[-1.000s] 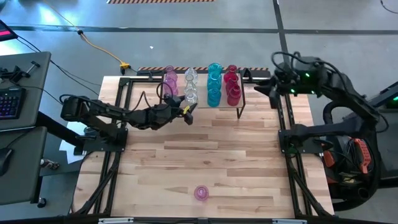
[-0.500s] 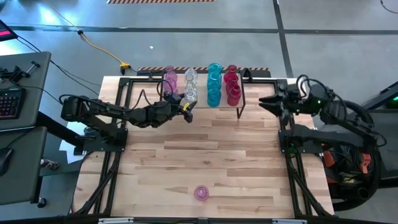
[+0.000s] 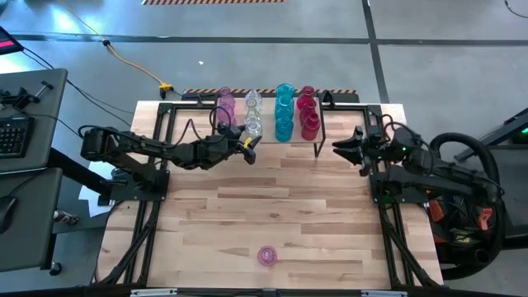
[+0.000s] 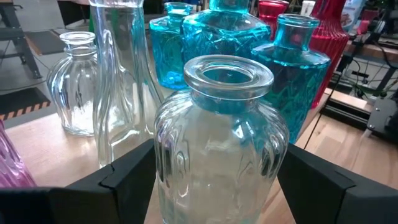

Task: Sort vases onto shelf
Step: Put the transparent vase on the shelf aligned with the other transparent vases

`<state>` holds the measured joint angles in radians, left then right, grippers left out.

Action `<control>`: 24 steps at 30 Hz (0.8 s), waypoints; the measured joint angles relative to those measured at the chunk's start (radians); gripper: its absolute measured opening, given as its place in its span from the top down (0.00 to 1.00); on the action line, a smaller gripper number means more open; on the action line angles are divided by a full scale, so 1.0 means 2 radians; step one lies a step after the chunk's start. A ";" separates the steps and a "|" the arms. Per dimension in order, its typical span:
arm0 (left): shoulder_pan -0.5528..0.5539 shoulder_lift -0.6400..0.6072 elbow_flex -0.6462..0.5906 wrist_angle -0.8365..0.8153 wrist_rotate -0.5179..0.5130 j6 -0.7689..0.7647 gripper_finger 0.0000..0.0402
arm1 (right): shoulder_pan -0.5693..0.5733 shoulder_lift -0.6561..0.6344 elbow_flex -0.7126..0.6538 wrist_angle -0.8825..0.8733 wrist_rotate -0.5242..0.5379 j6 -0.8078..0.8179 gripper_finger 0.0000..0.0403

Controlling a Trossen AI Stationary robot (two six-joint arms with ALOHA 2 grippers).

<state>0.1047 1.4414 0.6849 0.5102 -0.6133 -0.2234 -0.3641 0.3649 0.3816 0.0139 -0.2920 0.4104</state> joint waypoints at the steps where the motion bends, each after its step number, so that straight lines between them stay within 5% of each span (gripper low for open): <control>1: 0.000 0.000 0.000 0.000 0.000 0.000 0.31 | 0.000 0.000 -0.005 -0.001 0.000 -0.001 0.73; 9: 0.000 0.000 0.000 -0.001 0.000 0.000 0.31 | 0.000 0.000 -0.052 0.024 0.000 0.008 0.73; 24: 0.020 0.000 0.000 -0.001 0.020 0.000 0.31 | 0.000 0.000 -0.186 0.231 -0.006 0.071 0.73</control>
<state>0.1451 1.4410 0.6849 0.5079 -0.5730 -0.2237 -0.3641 0.3651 0.0100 0.4752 -0.3042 0.5525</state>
